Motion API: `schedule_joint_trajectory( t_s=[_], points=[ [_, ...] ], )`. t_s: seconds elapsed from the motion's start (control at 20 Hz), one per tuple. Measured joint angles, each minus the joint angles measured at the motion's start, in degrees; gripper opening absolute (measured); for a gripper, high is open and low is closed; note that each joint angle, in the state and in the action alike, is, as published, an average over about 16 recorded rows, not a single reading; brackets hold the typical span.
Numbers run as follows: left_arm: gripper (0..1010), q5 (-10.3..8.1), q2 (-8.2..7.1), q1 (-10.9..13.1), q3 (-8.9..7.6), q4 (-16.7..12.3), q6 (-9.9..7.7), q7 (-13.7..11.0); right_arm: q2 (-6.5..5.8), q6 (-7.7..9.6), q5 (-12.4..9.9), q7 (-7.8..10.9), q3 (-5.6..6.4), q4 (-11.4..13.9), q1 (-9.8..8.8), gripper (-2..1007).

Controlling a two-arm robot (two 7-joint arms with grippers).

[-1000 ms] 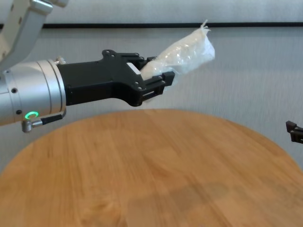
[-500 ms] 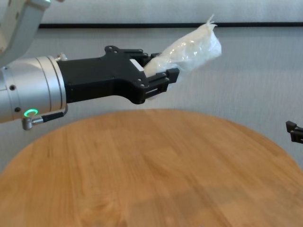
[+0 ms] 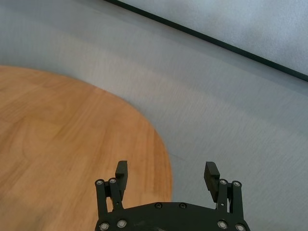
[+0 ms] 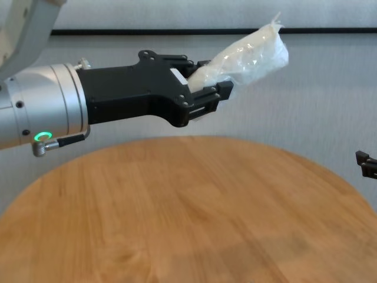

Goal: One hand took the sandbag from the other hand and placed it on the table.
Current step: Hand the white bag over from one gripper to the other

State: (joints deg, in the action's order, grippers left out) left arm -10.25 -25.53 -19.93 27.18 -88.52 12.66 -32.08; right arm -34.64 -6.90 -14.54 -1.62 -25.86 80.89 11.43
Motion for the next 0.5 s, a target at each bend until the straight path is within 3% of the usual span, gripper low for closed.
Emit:
schedule_joint_trajectory(
  t_s=[0.5],
  points=[
    [412,0.83,-0.06,-0.48,0.50,-0.03,-0.68,0.37,0.00,0.00,0.00,0.00,0.00,0.00,0.00,1002]
  ],
)
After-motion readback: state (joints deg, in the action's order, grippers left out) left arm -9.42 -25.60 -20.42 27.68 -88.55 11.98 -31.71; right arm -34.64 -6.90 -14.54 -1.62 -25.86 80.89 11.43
